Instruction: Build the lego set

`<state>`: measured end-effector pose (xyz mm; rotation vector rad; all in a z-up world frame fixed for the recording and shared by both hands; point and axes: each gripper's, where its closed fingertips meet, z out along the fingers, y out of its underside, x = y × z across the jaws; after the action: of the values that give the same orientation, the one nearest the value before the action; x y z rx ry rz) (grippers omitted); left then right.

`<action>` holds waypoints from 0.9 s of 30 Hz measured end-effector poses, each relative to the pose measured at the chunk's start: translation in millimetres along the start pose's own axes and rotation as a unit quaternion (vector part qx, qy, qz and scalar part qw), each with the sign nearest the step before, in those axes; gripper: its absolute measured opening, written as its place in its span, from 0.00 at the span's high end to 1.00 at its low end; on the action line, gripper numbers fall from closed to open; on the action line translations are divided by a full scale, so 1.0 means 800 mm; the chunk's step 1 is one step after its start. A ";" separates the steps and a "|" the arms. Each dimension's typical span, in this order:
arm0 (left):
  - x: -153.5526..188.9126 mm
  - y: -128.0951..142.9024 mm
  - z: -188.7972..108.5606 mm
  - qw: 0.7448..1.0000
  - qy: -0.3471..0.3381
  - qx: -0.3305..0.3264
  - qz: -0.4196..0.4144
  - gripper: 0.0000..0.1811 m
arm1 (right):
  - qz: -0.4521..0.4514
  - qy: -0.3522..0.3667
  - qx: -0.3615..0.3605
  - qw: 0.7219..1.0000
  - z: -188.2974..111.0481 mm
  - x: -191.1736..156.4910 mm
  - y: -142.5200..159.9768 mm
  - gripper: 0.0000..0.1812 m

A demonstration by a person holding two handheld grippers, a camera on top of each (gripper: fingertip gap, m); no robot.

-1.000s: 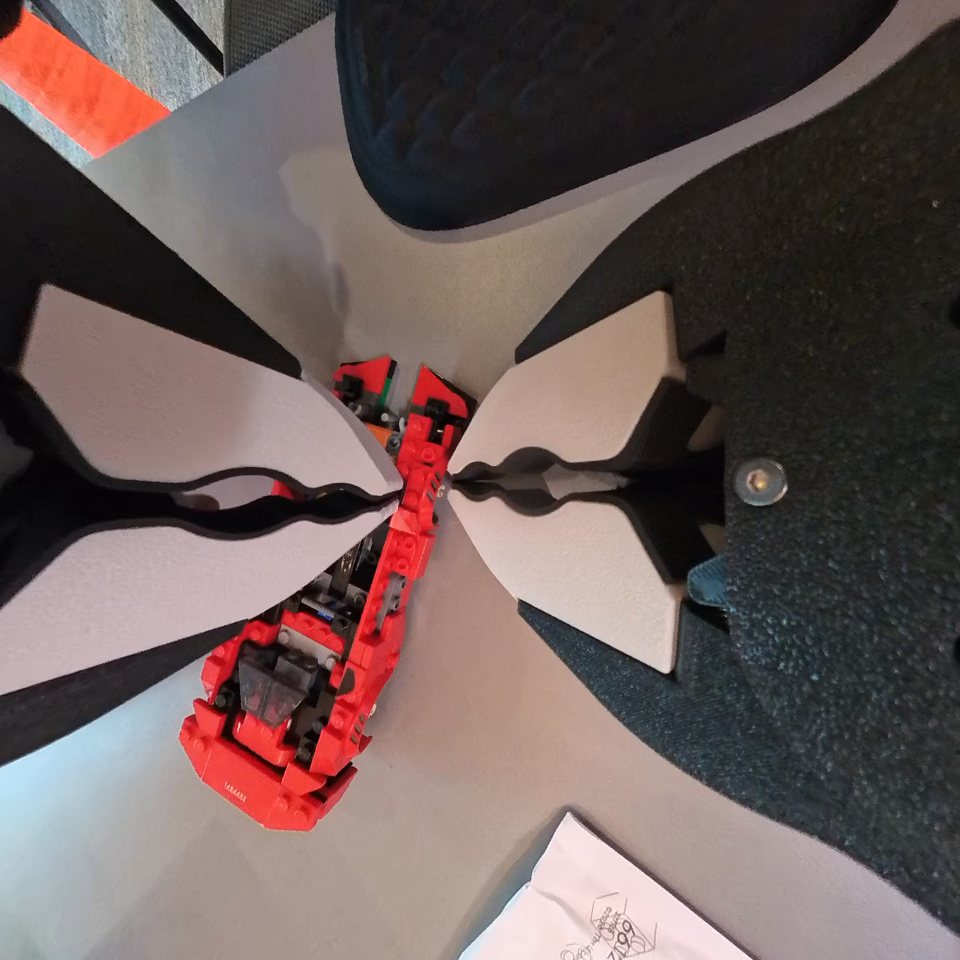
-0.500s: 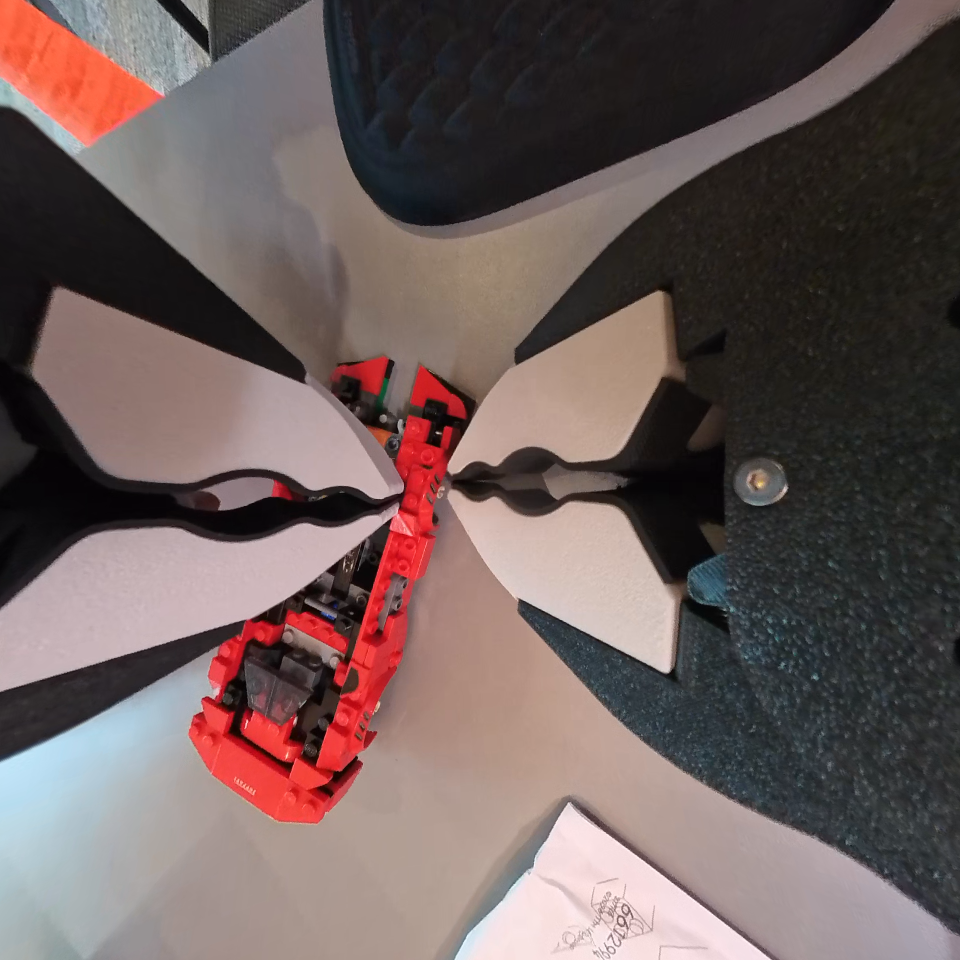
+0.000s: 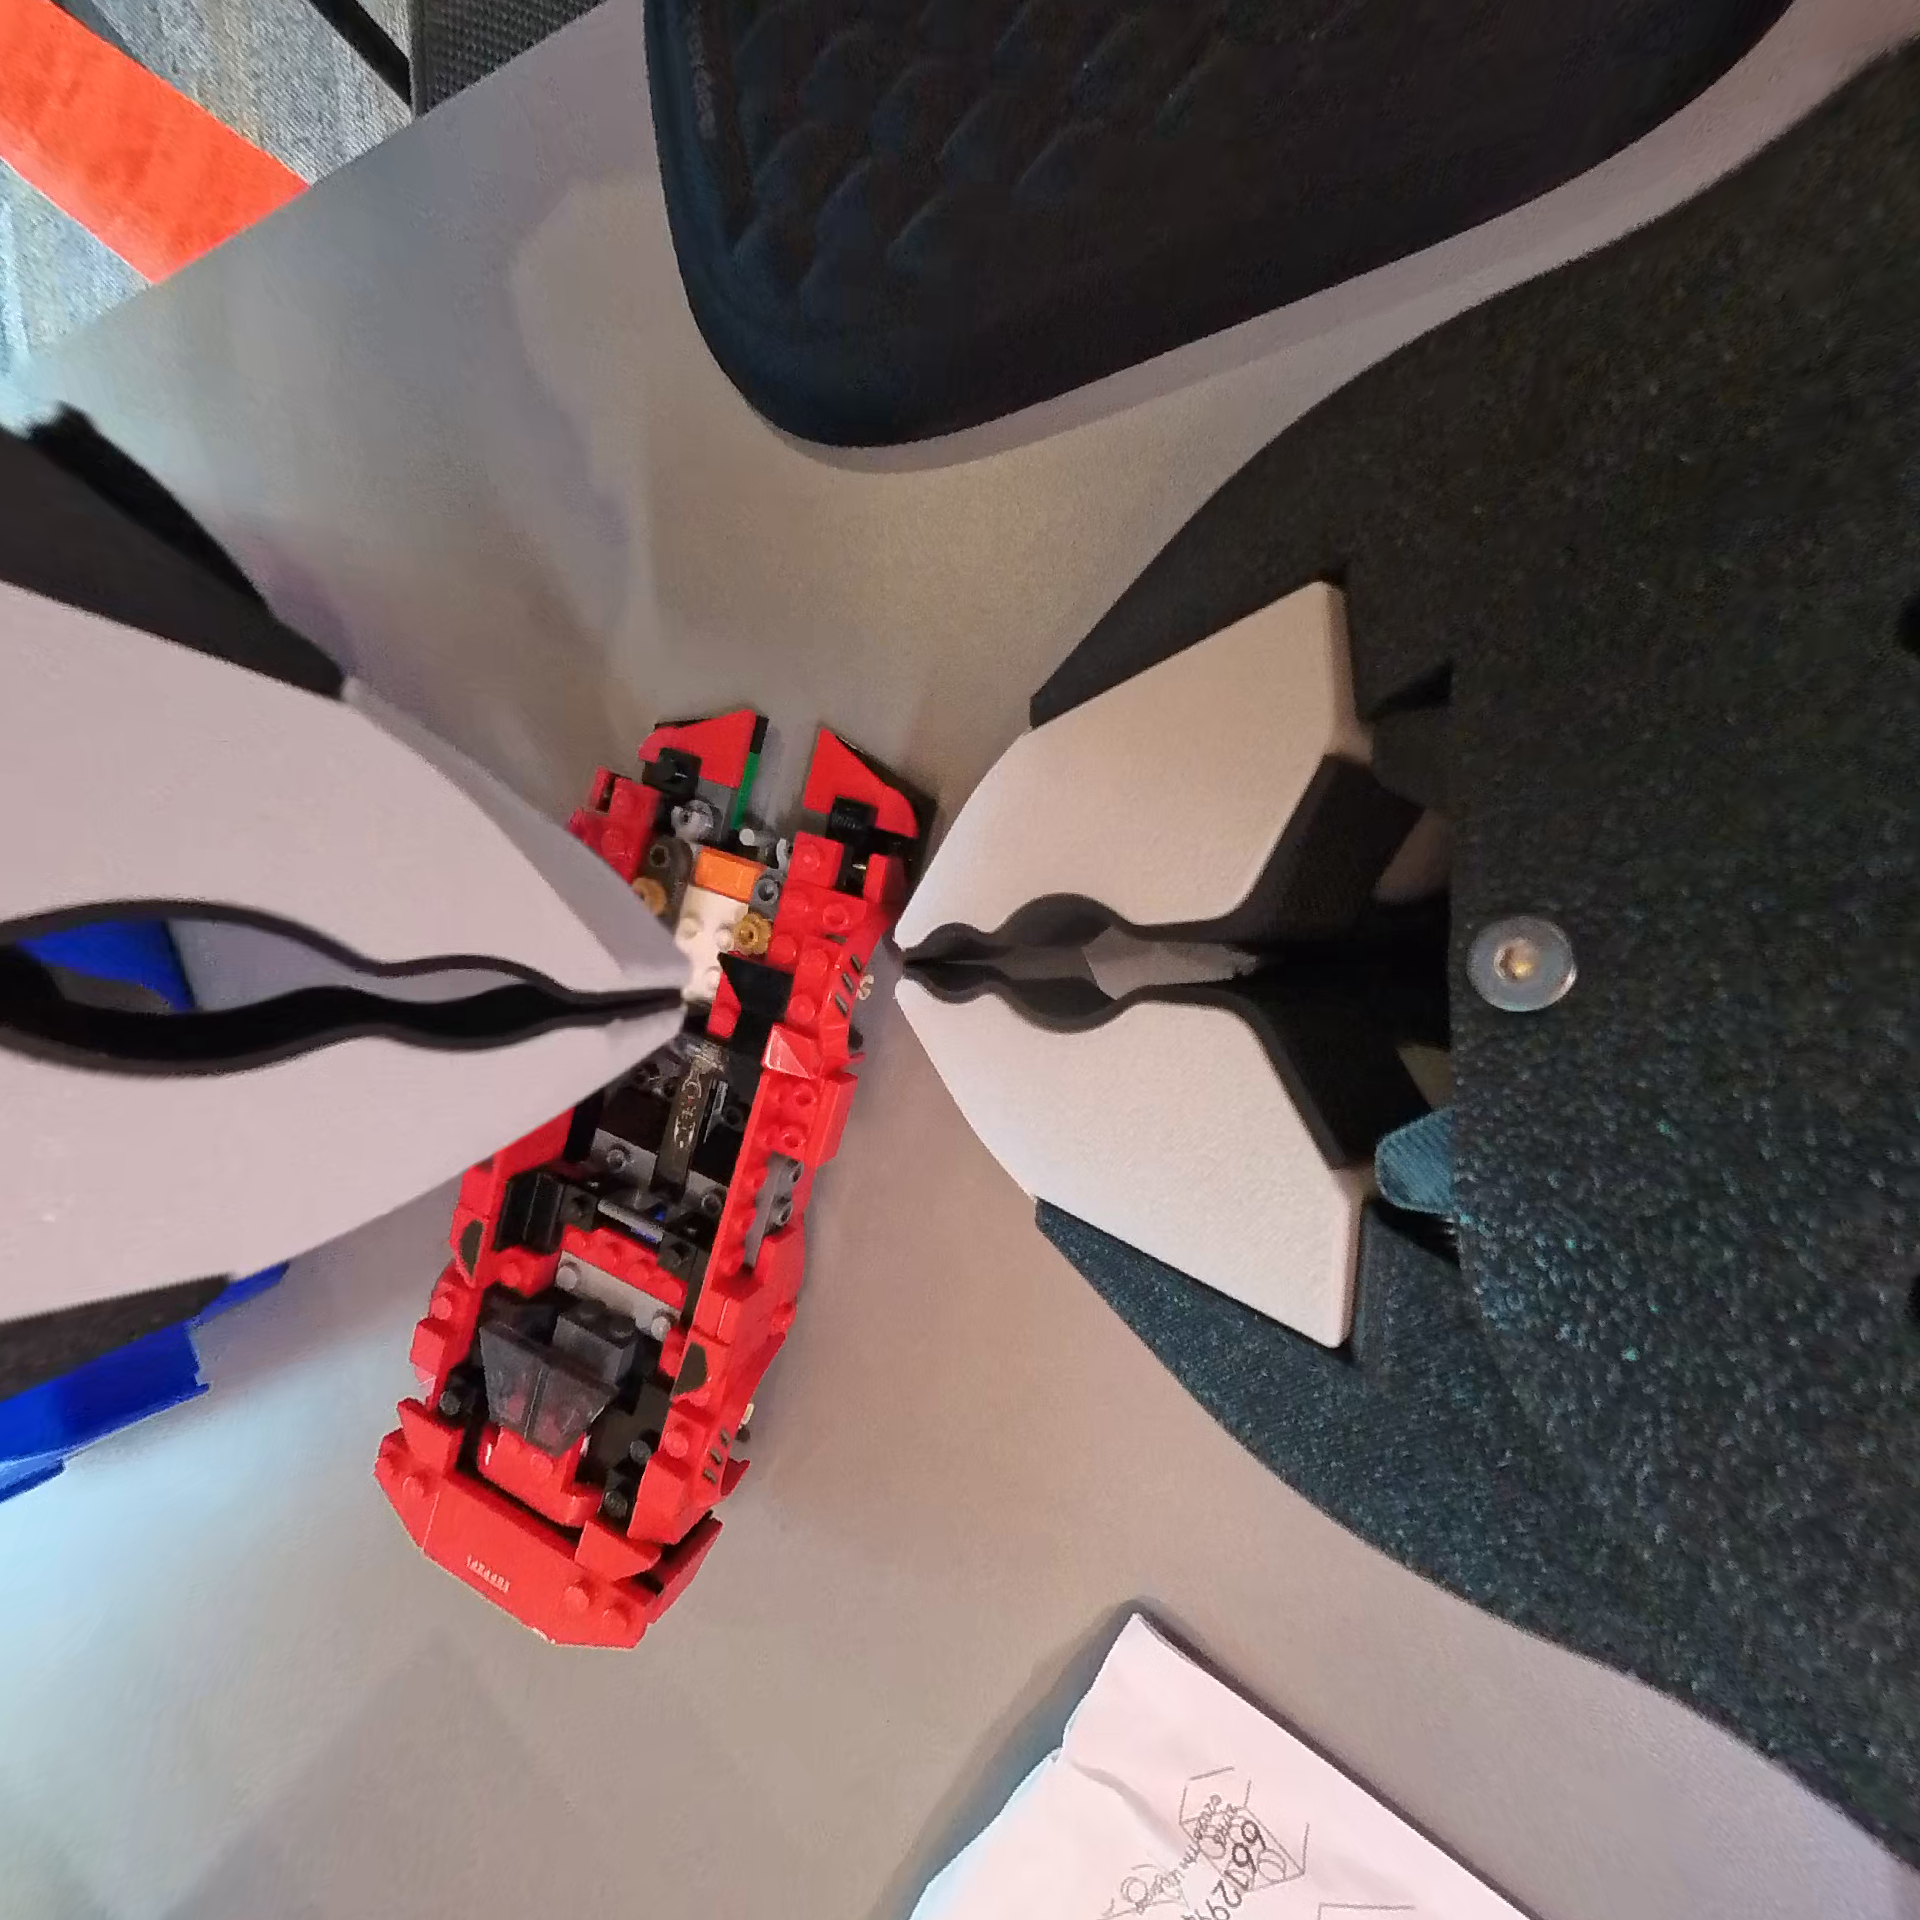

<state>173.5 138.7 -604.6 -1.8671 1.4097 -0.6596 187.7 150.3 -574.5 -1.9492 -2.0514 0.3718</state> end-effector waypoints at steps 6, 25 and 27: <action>0.000 -0.001 -0.001 1.000 0.004 0.003 -0.003 1.00 | -0.007 0.008 -0.004 1.000 0.013 0.002 -0.001 1.00; 0.003 0.001 0.000 1.000 0.011 -0.001 0.001 1.00 | 0.021 -0.009 -0.014 1.000 0.018 0.004 0.006 1.00; 0.003 0.001 0.000 1.000 0.011 -0.001 0.001 1.00 | 0.020 -0.009 -0.017 1.000 0.020 0.003 0.007 1.00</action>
<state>174.0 136.1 -605.5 -1.8650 1.4275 -0.6791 186.3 153.5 -591.4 -2.0161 -2.0457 0.3656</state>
